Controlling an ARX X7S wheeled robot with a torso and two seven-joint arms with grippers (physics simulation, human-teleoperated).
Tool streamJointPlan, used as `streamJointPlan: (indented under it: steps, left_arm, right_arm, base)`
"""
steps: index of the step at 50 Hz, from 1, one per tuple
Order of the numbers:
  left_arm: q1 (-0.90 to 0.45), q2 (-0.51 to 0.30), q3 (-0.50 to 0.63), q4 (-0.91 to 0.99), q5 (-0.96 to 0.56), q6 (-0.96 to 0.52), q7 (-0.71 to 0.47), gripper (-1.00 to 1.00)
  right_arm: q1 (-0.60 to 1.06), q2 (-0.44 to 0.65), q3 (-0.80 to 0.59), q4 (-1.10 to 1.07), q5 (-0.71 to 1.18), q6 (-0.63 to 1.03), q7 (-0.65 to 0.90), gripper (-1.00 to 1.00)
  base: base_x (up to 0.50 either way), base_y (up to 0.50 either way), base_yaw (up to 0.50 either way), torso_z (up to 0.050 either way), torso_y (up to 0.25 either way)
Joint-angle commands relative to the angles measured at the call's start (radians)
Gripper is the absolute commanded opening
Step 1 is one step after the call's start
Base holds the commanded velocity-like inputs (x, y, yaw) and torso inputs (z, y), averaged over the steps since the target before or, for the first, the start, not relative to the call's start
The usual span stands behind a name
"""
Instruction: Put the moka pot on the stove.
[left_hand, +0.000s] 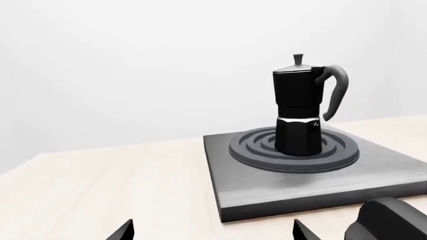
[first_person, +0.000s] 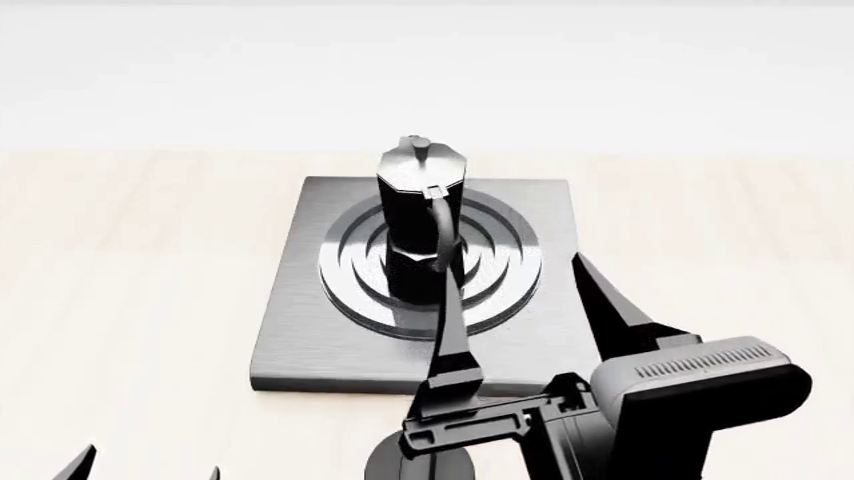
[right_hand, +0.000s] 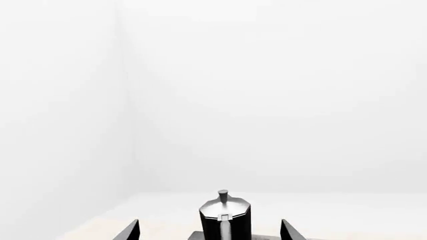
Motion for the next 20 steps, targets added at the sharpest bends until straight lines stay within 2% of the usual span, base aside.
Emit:
streamJointPlan:
  steps: [1, 20]
  left_arm:
    - [-0.002, 0.000, 0.003, -0.005, -0.001, 0.001, 0.000, 1.00]
    - [0.005, -0.006, 0.013, 0.015, 0.006, 0.000, -0.003, 1.00]
  right_arm:
    - [-0.069, 0.043, 0.006, -0.073, -0.029, -0.016, 0.046, 1.00]
    - [-0.148, 0.092, 0.034, -0.148, -0.061, -0.044, 0.114, 1.00]
  base:
    - [0.00, 0.00, 0.00, 0.000, 0.000]
    - [0.00, 0.00, 0.00, 0.000, 0.000]
